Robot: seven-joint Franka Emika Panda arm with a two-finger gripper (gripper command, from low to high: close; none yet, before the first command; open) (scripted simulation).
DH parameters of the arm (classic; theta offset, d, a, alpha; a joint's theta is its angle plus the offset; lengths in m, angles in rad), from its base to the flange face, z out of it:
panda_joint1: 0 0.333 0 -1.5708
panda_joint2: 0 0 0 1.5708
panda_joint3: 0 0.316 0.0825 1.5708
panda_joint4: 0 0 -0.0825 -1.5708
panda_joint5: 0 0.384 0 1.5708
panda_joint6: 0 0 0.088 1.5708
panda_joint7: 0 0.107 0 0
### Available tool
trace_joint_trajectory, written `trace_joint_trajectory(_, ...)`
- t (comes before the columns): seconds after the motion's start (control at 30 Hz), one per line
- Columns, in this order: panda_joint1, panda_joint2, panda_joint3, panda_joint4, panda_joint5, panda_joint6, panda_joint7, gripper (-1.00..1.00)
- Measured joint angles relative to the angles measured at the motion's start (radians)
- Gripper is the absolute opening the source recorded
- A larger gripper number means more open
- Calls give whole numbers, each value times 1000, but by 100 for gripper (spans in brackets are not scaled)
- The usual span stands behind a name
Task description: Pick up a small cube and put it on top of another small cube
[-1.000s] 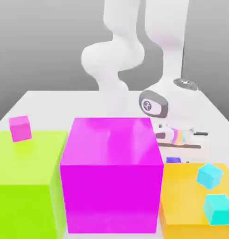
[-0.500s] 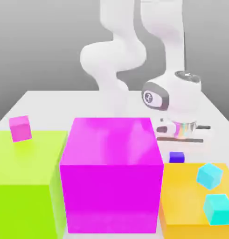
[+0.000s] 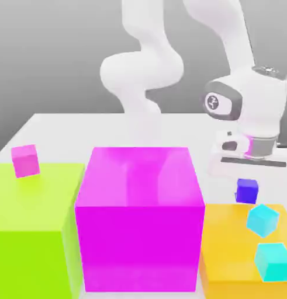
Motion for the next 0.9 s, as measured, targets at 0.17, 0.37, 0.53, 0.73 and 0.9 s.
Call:
trace_joint_trajectory(0.17,-11,37,-72,124,-13,-94,225,-100)
trace_joint_trajectory(0.37,-64,83,-119,265,-14,-206,495,-100)
trace_joint_trajectory(0.53,-94,121,-160,385,-5,-301,713,-100)
trace_joint_trajectory(0.73,-95,256,-185,451,-2,-235,843,100)
trace_joint_trajectory(0.9,-95,256,-185,451,-2,-235,843,100)
